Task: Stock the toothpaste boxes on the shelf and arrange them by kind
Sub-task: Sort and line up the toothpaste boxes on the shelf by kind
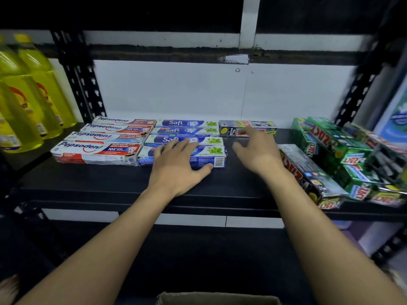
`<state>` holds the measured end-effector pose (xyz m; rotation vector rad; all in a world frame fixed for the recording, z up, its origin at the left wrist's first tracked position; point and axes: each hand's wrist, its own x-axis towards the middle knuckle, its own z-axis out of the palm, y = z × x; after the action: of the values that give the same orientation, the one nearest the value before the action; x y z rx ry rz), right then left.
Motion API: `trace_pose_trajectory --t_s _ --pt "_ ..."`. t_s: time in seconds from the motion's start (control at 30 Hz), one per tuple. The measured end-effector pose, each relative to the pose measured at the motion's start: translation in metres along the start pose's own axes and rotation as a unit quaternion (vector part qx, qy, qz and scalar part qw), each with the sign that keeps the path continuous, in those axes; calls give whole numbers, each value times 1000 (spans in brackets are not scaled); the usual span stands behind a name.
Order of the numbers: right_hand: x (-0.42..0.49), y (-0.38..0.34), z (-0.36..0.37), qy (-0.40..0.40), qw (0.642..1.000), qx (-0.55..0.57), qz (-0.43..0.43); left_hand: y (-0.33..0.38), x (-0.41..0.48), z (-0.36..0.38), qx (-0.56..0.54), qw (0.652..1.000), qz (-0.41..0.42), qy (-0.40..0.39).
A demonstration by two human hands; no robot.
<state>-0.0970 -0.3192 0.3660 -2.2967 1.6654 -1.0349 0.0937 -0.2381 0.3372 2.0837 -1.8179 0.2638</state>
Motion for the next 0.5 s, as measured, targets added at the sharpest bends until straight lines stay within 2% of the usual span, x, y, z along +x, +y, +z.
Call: trace_pose_trajectory --t_s 0.13,0.27,0.5 --pt "-43 12 -54 58 998 -16 -8 0 -1 -1 0 1000 2 -1" --pt "-83 38 -93 90 994 -40 43 0 -1 0 2 1000 2 1" --pt "-130 65 -89 108 989 -54 89 0 -1 0 6 1000 5 4"
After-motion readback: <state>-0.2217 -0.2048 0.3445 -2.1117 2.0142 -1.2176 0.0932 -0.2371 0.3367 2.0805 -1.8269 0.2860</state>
